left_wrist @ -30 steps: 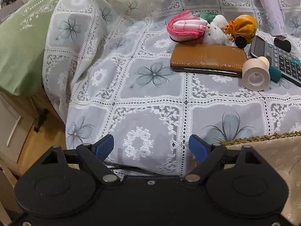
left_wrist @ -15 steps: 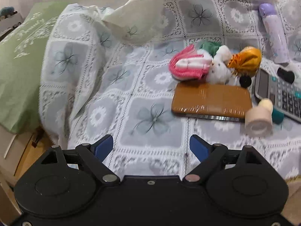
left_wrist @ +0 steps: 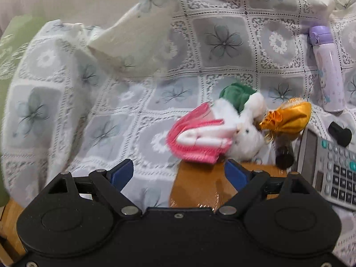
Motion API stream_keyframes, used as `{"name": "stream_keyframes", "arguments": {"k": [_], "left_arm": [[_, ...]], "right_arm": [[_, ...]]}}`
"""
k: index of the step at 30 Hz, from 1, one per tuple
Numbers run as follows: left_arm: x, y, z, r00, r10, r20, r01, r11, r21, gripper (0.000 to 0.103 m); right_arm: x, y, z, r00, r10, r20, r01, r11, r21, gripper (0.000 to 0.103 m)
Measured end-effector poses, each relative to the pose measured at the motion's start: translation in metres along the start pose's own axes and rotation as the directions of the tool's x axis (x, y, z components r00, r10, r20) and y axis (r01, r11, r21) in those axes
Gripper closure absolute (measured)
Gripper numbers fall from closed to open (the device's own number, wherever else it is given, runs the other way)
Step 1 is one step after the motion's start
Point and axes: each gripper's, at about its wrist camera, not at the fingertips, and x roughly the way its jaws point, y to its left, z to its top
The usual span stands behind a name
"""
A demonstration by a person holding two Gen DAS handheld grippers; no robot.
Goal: Organize soft objects
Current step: 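Grasp the pink-and-white cloth bundle with the left tool while the right tool reaches the yellow pouch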
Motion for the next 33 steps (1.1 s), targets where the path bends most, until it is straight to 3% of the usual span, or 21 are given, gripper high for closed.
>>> {"name": "stream_keyframes", "arguments": {"k": [12,25,33], "left_arm": [[0.040,-0.008,0.014,0.999,-0.036,-0.012,0.036,0.999,-0.018,0.012],[0.062,0.001,0.019,0.996,-0.089,-0.033,0.087,0.994,-0.060,0.012],[0.064,0.002,0.023,0.997,-0.082,0.006,0.082,0.996,-0.045,0.008]], "right_arm": [[0.059,0.035,0.037,0.996,0.090,-0.004,-0.090,0.996,-0.002,0.006],[0.110,0.066,0.047,0.995,0.083,-0.052,-0.087,0.994,-0.061,0.001],[0.128,0.072,0.050,0.994,0.083,-0.072,-0.088,0.994,-0.069,0.001]]}}
